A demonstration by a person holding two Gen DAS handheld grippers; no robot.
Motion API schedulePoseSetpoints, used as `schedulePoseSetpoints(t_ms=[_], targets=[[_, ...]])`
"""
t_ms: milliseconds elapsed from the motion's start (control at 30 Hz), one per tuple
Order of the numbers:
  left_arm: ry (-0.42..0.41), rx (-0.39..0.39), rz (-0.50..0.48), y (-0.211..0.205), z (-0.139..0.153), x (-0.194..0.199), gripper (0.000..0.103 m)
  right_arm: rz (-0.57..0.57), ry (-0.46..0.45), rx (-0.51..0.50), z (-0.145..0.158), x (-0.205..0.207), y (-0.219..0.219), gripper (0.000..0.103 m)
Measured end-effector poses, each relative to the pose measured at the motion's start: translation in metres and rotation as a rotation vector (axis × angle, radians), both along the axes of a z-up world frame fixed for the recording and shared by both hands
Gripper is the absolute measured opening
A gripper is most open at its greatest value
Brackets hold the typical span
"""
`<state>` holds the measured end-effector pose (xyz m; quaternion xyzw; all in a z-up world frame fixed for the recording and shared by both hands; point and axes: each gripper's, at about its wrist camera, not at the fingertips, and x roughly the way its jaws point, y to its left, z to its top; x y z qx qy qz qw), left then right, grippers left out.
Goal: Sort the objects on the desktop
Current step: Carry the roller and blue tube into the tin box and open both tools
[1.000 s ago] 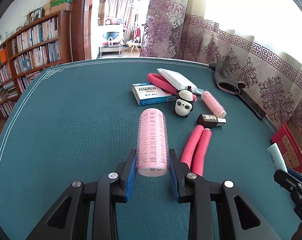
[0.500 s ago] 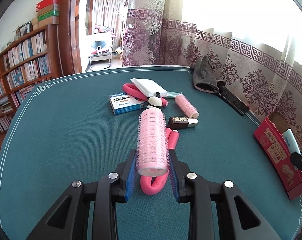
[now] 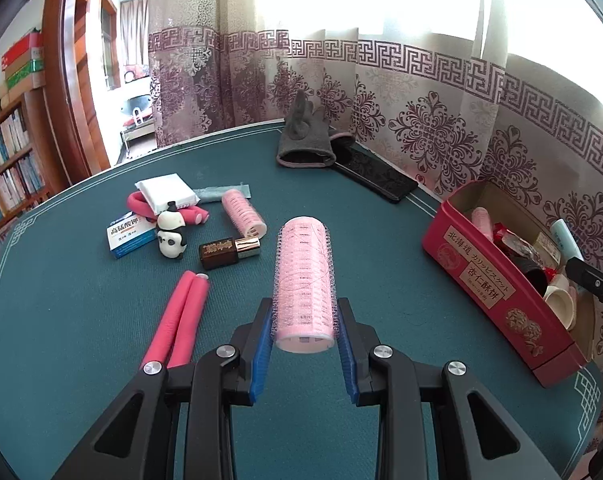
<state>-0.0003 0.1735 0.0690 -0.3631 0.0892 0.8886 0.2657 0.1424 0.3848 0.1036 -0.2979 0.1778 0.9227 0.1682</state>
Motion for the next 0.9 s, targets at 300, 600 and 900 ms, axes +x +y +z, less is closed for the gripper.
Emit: schedulePoseSetpoints(t_ms=[300,600,900], targets=[[-0.017,-0.004,-0.101,0.062,0.009,0.010,0.031,0.014,-0.024,-0.084,-0.020,-0.012,0.031,0.031],[-0.011,0.006,-0.202,0.112,0.024,0.015,0.031,0.008,-0.013,-0.047,-0.028,0.005,0.037,0.041],[-0.027,0.004,-0.314,0.166,0.027,0.022,0.035,-0.008,-0.002,-0.076,-0.031,0.016,0.040,0.051]])
